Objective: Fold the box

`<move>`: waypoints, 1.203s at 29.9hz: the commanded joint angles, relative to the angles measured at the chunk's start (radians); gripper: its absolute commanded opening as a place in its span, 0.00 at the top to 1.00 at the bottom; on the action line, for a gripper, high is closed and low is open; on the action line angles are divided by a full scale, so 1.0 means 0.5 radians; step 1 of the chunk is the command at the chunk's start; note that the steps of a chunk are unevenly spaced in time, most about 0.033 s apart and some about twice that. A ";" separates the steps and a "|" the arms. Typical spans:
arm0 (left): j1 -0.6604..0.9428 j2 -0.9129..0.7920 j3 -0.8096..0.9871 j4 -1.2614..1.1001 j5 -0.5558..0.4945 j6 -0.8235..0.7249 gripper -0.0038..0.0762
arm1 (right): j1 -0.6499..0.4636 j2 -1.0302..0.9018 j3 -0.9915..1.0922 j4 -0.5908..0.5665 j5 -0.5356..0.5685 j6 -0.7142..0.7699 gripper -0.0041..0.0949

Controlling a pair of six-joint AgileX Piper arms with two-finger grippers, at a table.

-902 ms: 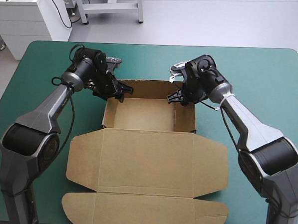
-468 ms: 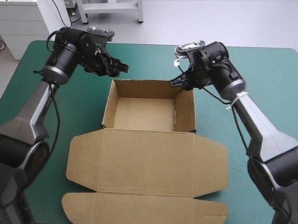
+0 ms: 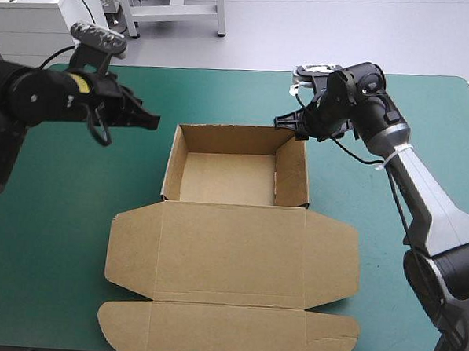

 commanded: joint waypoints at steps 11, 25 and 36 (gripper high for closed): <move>-0.011 -0.996 1.597 -0.039 -0.694 -0.100 0.96 | -0.059 -0.007 0.259 0.289 -0.035 -0.039 0.51; -0.011 -1.856 2.553 -0.167 -0.846 -0.091 0.96 | -0.059 0.158 0.259 0.249 -0.034 -0.151 0.55; -0.011 -1.998 2.553 -0.140 -0.759 -0.091 0.96 | -0.059 0.188 0.221 0.197 -0.042 -0.175 0.98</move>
